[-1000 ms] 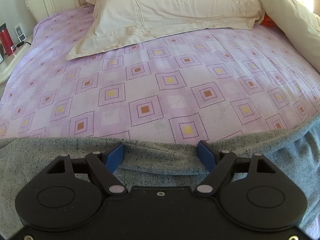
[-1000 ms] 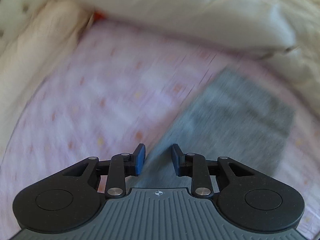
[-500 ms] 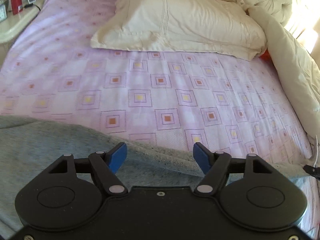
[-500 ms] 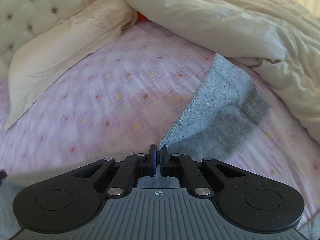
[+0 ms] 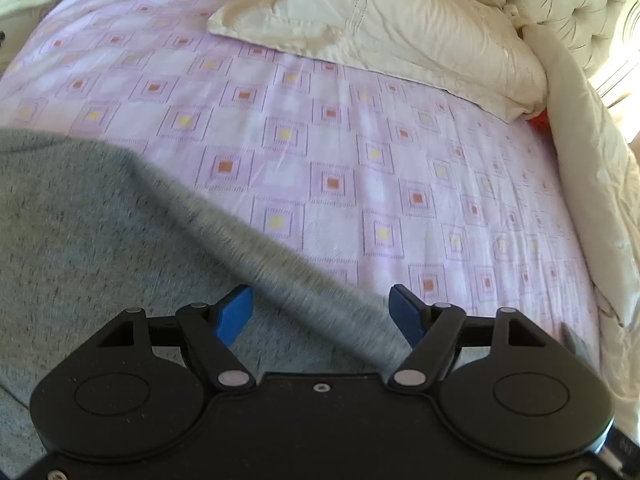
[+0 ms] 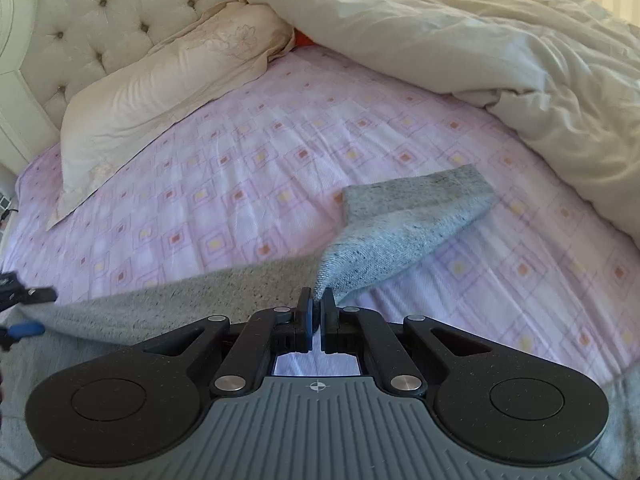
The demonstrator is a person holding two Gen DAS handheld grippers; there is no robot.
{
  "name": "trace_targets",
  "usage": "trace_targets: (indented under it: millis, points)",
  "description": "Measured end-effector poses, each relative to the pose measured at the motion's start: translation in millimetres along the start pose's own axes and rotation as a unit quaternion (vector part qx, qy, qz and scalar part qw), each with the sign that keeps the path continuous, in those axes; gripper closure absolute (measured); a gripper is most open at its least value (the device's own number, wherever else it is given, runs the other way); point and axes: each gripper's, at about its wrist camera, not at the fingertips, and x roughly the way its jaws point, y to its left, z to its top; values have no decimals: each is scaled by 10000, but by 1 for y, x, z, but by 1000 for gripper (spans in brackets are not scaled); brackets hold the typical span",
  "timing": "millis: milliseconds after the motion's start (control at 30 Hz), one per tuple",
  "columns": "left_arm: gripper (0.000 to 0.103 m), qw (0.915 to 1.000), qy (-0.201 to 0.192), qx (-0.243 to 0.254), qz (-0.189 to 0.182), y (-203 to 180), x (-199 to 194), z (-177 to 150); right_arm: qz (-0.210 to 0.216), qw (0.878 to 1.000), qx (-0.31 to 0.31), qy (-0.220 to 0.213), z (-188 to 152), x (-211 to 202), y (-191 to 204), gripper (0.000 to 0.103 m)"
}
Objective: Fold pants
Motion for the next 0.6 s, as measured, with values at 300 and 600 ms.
trace_targets:
  millis: [300,600]
  points:
    - [96,9981,86,23,604,-12,8,-4,125,9997,-104,-198,-13,-26,-6,100]
    - [96,9853,-591,1524,493,-26,-102,-101,-192,9991,-366,114,-82,-59,-38,100]
